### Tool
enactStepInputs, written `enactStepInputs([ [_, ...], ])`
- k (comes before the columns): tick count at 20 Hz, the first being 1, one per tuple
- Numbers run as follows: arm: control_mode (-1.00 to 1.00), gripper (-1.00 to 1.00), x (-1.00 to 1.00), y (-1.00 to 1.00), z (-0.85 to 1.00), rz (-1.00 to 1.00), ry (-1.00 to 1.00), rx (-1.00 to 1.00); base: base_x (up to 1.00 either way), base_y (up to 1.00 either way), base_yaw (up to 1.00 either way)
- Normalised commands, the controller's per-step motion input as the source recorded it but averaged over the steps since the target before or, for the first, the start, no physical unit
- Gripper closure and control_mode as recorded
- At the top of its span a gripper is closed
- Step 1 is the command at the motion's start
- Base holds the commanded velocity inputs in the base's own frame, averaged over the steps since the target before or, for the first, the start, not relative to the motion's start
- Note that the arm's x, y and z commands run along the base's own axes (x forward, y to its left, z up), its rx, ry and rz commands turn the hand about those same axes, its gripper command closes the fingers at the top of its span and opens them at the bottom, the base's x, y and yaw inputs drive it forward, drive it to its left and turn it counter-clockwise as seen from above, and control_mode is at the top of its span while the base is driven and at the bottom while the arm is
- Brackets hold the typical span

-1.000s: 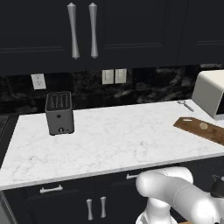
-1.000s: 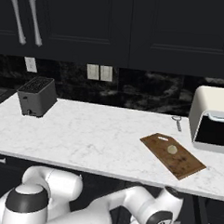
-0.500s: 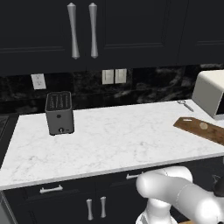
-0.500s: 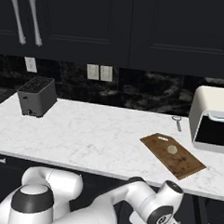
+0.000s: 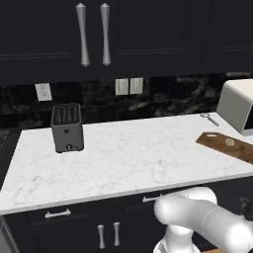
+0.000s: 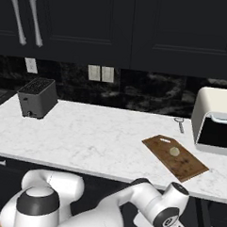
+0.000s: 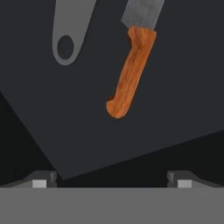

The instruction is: Place the appropriate cutting tool for cutting the garlic skin on the cutting board.

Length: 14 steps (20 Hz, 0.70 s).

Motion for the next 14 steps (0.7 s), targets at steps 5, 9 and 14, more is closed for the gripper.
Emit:
enactStepInputs([
  [5, -1.00, -1.00, 0.02, -0.03, 0.00, 0.00, 0.00, 0.00, 0.00, 0.00, 0.00],
  [9, -1.00, -1.00, 0.07, -0.02, 0.00, 0.00, 0.00, 0.00, 0.00, 0.00, 0.00],
  [14, -1.00, -1.00, 0.05, 0.24, -0.15, -0.06, -0.01, -0.05, 0.00, 0.00, 0.00],
])
